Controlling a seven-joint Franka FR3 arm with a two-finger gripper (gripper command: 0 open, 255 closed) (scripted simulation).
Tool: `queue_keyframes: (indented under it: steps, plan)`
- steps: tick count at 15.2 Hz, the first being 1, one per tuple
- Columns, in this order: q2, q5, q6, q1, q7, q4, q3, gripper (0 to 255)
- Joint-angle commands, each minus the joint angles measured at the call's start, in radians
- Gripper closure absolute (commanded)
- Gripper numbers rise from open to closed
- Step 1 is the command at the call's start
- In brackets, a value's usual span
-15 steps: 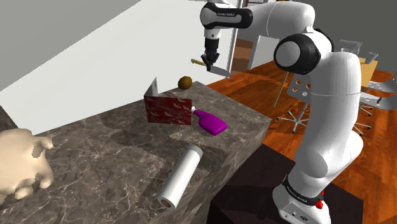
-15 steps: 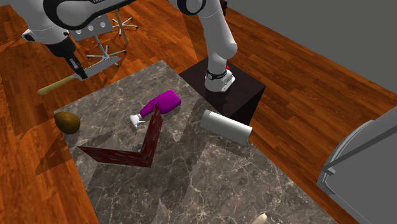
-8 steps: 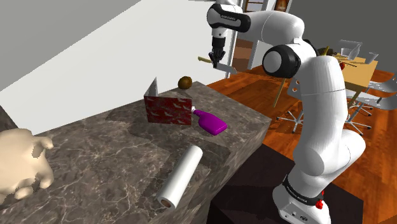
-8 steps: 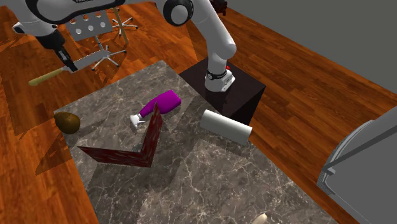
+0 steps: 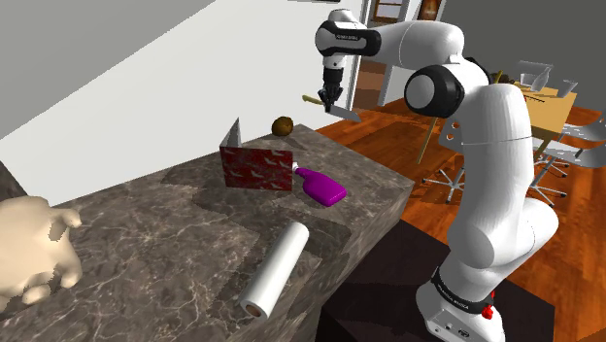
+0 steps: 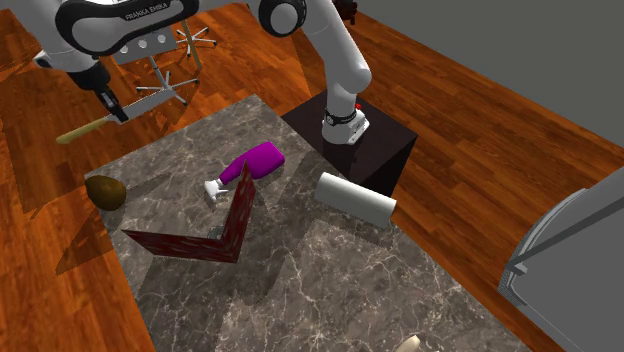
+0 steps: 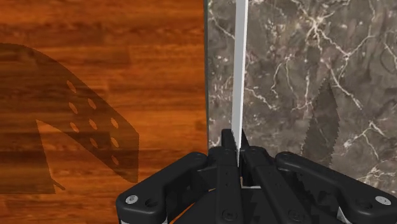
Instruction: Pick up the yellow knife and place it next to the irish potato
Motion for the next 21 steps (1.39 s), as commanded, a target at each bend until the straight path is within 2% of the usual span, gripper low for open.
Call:
queue_keyframes:
  steps: [1, 18, 21]
  plan:
    - [-0.004, 0.0, 0.032, 0.0, 0.001, -0.036, 0.0, 255]
    - [-0.001, -0.001, 0.266, -0.005, 0.003, -0.267, -0.001, 255]
    - [-0.001, -0.001, 0.266, -0.005, 0.003, -0.267, -0.001, 255]
